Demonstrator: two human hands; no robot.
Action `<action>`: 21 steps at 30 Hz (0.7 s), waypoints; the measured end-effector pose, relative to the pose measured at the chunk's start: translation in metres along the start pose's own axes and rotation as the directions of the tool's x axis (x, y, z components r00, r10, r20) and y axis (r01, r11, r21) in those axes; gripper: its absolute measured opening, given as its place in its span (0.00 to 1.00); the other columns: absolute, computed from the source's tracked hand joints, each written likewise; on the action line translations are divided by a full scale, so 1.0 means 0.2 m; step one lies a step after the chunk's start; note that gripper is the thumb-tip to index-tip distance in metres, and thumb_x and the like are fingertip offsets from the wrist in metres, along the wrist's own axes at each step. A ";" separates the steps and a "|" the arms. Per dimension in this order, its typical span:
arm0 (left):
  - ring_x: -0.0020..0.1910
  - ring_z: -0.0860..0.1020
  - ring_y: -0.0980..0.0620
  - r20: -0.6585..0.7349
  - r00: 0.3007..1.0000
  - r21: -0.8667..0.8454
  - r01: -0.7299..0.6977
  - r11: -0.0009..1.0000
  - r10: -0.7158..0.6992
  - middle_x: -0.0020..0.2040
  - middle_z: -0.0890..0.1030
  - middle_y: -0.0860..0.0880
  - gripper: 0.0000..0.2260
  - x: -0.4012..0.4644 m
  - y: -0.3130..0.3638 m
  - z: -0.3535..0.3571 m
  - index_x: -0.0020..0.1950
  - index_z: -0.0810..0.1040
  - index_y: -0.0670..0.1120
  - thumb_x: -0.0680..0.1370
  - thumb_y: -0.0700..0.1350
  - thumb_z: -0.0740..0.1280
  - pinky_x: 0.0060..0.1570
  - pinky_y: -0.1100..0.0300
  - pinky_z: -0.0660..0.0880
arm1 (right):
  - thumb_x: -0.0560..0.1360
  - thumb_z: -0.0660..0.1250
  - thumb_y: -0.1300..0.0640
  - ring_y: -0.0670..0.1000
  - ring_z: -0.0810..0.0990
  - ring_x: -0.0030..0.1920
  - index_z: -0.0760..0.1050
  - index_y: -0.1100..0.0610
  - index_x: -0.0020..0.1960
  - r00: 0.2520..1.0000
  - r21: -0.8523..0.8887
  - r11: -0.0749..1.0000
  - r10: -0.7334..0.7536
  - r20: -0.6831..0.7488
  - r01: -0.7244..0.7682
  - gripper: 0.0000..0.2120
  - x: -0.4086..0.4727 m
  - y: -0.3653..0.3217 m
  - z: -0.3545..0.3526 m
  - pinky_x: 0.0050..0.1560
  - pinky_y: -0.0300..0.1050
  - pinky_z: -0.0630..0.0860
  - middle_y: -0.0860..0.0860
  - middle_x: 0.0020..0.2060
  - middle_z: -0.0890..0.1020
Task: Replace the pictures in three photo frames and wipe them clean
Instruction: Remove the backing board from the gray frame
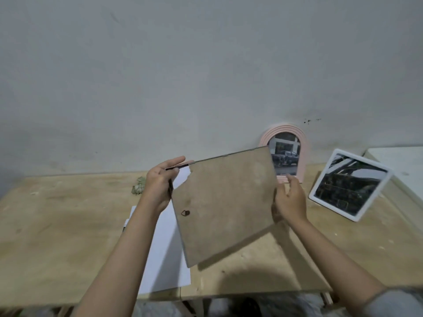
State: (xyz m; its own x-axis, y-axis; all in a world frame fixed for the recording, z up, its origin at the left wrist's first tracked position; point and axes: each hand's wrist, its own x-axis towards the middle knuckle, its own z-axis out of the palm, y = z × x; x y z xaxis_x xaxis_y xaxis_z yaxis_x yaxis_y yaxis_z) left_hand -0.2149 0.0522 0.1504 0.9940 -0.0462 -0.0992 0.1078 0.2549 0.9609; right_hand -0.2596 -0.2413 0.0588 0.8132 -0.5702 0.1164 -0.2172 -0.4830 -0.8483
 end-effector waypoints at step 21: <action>0.44 0.78 0.48 -0.224 0.921 0.653 0.385 0.652 -0.319 0.46 0.80 0.47 0.13 0.01 -0.83 0.02 0.49 0.75 0.43 0.70 0.50 0.68 0.43 0.57 0.75 | 0.79 0.55 0.52 0.62 0.76 0.38 0.71 0.60 0.36 0.958 -0.122 0.951 0.277 -0.070 -0.284 0.17 -0.02 0.42 0.02 0.39 0.51 0.73 0.58 0.34 0.78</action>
State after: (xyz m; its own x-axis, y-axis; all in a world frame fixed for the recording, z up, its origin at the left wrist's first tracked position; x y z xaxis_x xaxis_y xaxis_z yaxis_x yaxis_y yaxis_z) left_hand -0.2314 0.0062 -0.0077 0.8853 0.0926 -0.4557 0.4402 -0.4824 0.7573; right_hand -0.2788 -0.2772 -0.0143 0.6814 -0.7267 -0.0869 -0.5033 -0.3791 -0.7766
